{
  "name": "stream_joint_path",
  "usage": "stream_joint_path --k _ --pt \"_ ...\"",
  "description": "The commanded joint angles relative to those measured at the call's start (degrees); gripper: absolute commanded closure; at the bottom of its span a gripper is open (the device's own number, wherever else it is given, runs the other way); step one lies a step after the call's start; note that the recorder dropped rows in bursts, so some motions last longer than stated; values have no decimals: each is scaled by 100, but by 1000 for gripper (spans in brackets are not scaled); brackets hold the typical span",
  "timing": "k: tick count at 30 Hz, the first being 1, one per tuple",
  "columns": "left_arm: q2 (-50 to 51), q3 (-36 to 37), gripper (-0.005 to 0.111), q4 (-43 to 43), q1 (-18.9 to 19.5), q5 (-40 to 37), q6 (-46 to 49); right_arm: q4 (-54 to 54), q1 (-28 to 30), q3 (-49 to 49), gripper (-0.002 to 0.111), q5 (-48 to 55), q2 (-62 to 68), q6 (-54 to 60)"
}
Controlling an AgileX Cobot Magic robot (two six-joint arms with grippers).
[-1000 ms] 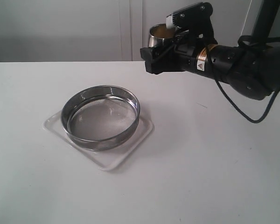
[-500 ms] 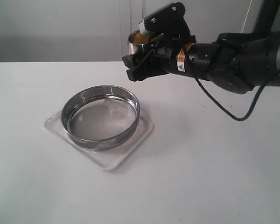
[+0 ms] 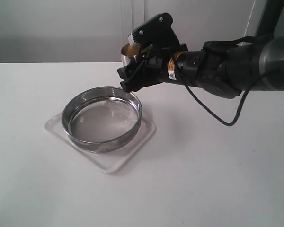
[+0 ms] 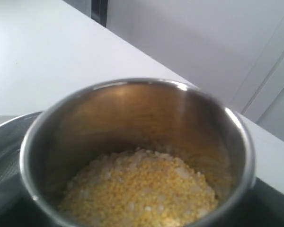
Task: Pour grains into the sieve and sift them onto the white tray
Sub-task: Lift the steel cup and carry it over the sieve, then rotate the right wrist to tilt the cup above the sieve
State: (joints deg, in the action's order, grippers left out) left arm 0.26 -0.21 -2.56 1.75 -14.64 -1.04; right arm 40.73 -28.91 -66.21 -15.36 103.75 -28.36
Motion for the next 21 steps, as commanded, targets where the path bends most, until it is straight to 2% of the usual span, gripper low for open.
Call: stream_joint_path --k 1,12,21 --pt "-26 21 107 -36 -16 -1 -19 1 -72 -224 108 -32 149 -27" --pt "-26 21 107 -36 -16 -1 -19 202 -263 -689 108 467 535 -17" --pt "-26 21 107 -36 -16 -1 -19 824 -286 -730 108 638 577 -17"
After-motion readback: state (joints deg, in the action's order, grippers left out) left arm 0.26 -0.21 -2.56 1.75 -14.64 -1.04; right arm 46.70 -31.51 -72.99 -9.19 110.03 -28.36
